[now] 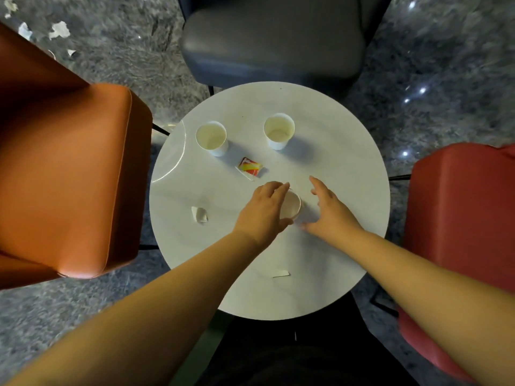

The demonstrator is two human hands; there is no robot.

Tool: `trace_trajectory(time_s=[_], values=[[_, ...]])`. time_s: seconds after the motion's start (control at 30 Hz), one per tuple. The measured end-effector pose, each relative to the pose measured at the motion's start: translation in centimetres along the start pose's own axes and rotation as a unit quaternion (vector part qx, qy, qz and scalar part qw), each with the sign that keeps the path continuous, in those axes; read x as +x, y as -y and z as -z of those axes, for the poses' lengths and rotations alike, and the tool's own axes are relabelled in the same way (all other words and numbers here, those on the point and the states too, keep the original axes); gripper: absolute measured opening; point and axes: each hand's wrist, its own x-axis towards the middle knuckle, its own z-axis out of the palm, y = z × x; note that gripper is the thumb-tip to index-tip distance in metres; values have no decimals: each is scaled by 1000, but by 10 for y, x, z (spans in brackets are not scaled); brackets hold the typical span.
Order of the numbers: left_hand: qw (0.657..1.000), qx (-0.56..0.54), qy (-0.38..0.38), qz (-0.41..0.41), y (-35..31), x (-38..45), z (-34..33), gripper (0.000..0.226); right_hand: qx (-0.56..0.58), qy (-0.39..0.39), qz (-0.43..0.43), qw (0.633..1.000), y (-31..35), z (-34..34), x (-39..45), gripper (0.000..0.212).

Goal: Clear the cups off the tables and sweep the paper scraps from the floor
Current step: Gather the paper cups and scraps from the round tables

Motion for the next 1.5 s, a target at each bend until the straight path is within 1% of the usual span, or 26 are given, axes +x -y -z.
trace_trajectory(time_s=[0.1, 0.17, 0.23, 0.33, 0.4, 0.5, 0.57, 0.67, 0.8, 0.9, 0.97, 1.07, 1.17, 1.23, 1.3, 1.37, 1.43, 1.5], values=[[1000, -11, 21, 11, 1, 6, -11, 85, 5, 5, 9, 1000, -4, -4, 2, 108], [999, -38, 7, 12, 2, 6, -11, 82, 4, 5, 9, 1000, -4, -6, 3, 109], [998, -41, -33, 23, 9, 3, -4, 75, 0, 2, 14, 1000, -5, -6, 5, 108], [991, -11, -123, 47, 33, 6, 19, 65, 0, 2, 29, 1000, -3, -6, 6, 108], [981, 16, -172, 83, 54, 13, 37, 61, 3, 3, 35, 999, -1, -6, 8, 108], [964, 68, -211, 144, 80, 30, 56, 57, 5, -2, 45, 999, 3, -8, 10, 105], [958, 90, -215, 164, 94, 42, 62, 53, 3, -5, 51, 999, 4, -10, 11, 101], [955, 127, -199, 180, 109, 54, 62, 44, 3, -11, 55, 998, 5, -11, 13, 96], [952, 153, -187, 186, 120, 61, 58, 29, 1, -15, 54, 998, 6, -12, 16, 93], [957, 133, -191, 174, 126, 61, 58, 23, -2, -16, 55, 998, 6, -11, 18, 93], [959, 105, -213, 153, 120, 61, 62, 21, -4, -18, 54, 998, 6, -10, 20, 92], [960, 68, -263, 61, 94, 62, 67, 17, -5, -19, 51, 999, 6, -8, 21, 91], [947, 47, -314, -35, 59, 69, 69, 16, -6, -21, 51, 998, 4, -4, 21, 88], [940, 38, -332, -71, 42, 78, 68, 16, 0, -24, 50, 998, 2, -1, 21, 87], [945, 39, -312, -86, 32, 87, 63, 15, 7, -28, 47, 998, -2, 2, 21, 87], [958, 53, -269, -90, 31, 95, 56, 16, 7, -33, 42, 999, -7, 4, 22, 87], [975, 75, -199, -71, 35, 103, 46, 21, 3, -40, 41, 998, -12, 5, 23, 87], [988, 104, -108, -33, 39, 109, 37, 26, 9, -49, 40, 998, -16, 5, 24, 88]])
